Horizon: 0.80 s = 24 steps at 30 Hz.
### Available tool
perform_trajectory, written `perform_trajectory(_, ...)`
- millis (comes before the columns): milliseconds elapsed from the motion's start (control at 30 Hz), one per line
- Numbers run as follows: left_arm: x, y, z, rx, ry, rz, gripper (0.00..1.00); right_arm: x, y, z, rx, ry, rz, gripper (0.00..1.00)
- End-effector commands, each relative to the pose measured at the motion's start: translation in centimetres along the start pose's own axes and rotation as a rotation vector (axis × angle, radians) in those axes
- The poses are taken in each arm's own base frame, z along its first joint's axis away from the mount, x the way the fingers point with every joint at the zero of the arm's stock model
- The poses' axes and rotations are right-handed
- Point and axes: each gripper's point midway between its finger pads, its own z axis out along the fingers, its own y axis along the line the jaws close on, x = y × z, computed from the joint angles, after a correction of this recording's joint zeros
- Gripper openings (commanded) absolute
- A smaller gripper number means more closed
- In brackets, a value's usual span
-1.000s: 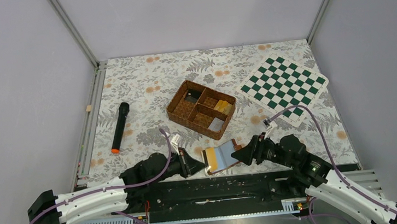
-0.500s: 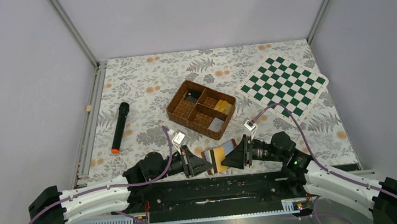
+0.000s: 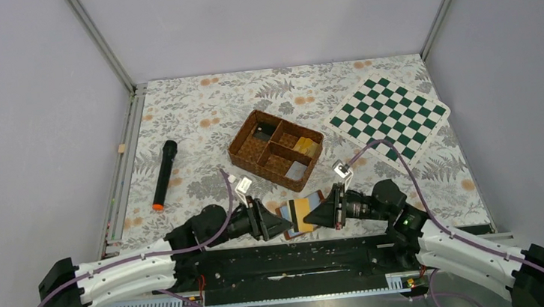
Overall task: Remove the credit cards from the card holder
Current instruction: Place the credit card in the storage box.
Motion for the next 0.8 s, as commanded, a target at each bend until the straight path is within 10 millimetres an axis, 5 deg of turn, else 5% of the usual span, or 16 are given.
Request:
perform_trajectory(0,-3.8,-0.7,-1.1,-0.093,-0.135,-0.073,0.56,-3.9,-1.2,-0.3,0.176,-0.057,-0.296,0.0)
perform_trajectory(233,-7.5,-2.1,-3.8,-0.158,-0.273,-0.212,0.64,-8.7,-1.8,-0.6,0.322,-0.126,-0.668,0.0)
perform_trajectory(467,-11.0,-4.7,-6.8,-0.203,-0.363,-0.275,0.67,-9.3,-2.3,0.2,0.434,-0.109,-1.132,0.0)
perform_trajectory(767,-10.8,-4.6,-5.2,-0.248,-0.321,-0.297,0.71,-9.2,-1.5,1.0,0.464,-0.127,-1.505,0.0)
